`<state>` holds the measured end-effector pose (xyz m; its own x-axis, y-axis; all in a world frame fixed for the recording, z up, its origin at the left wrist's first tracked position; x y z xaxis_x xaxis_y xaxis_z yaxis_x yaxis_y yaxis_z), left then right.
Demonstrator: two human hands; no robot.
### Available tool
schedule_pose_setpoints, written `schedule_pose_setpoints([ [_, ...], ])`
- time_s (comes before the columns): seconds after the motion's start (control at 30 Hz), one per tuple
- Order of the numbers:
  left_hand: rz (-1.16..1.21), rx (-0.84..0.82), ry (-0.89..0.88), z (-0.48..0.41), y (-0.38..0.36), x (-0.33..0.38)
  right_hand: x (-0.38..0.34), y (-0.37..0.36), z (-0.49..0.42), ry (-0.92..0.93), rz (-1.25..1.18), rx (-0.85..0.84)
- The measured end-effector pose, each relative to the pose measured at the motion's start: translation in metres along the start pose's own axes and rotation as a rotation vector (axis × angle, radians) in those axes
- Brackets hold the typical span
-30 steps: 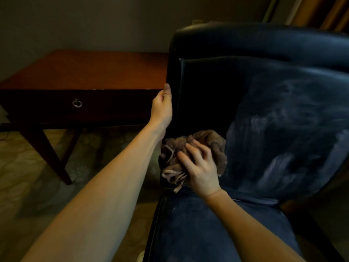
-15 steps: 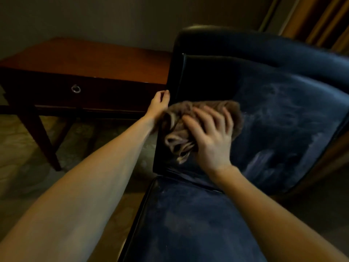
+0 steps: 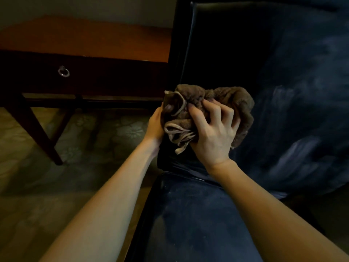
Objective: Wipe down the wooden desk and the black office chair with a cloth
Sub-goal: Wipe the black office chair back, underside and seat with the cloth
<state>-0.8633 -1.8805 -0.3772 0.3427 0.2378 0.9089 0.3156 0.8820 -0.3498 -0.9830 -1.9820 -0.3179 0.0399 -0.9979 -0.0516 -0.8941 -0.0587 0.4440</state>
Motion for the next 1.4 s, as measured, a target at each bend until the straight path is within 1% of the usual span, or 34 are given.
schedule_pose_setpoints([
  [0.1,0.061,-0.061,-0.016,0.002,0.005,-0.009,-0.01,-0.009,0.027,-0.005,-0.005,-0.022],
  [0.17,0.052,-0.092,-0.029,0.001,0.009,-0.013,-0.014,-0.013,0.041,0.015,-0.006,-0.051],
  [0.27,-0.068,-0.071,-0.143,-0.007,0.019,-0.014,-0.016,-0.017,0.053,0.049,-0.02,-0.084],
  [0.4,-0.219,0.013,-0.284,-0.01,0.022,-0.01,-0.016,-0.016,0.073,0.11,-0.023,-0.145],
  [0.5,-0.349,-0.009,-0.345,-0.009,0.024,-0.007,-0.019,-0.011,0.077,0.094,-0.019,-0.222],
  [0.6,-0.347,0.023,-0.306,-0.008,0.026,-0.005,-0.023,0.004,0.069,0.096,-0.013,-0.281],
  [0.63,-0.308,0.026,-0.285,-0.003,0.027,-0.008,-0.026,0.012,0.066,0.099,-0.033,-0.283],
  [0.67,-0.244,0.017,-0.256,0.002,0.028,-0.014,-0.03,0.022,0.062,0.106,-0.065,-0.259],
  [0.73,-0.144,-0.045,-0.185,0.017,0.027,-0.028,-0.036,0.041,0.048,0.117,-0.108,-0.125],
  [0.8,-0.129,-0.086,-0.138,0.033,0.03,-0.033,-0.037,0.048,0.029,0.091,-0.089,-0.016],
  [0.83,-0.151,-0.096,-0.15,0.036,0.033,-0.031,-0.036,0.045,0.022,0.065,-0.064,-0.002],
  [0.97,-0.287,-0.094,-0.157,0.02,0.061,-0.03,-0.039,0.01,0.035,0.005,0.07,-0.133],
  [1.07,-0.168,-0.111,-0.07,0.003,0.091,-0.049,-0.039,-0.014,0.059,-0.004,0.054,-0.108],
  [1.13,-0.134,-0.097,0.014,-0.003,0.105,-0.063,-0.036,-0.024,0.075,0.039,0.051,-0.094],
  [1.2,-0.164,-0.07,0.063,-0.006,0.111,-0.073,-0.032,-0.03,0.095,0.122,0.067,-0.131],
  [1.3,-0.158,-0.065,0.061,-0.005,0.103,-0.075,-0.024,-0.034,0.12,0.222,0.116,-0.288],
  [1.4,-0.195,-0.125,0.03,0.003,0.081,-0.068,-0.021,-0.032,0.134,0.202,0.162,-0.47],
])
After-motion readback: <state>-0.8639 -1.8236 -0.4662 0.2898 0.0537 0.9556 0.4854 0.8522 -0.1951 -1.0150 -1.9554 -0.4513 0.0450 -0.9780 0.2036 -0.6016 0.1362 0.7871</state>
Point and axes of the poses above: each hand's wrist, its own z-axis away from the middle knuckle, its own y-axis out of the back of the hand, x = y × z, the point moved 4 cm from there along -z, towards the middle knuckle, and after that the axes turned 9 degrees about -z, right-handed, at the moved point
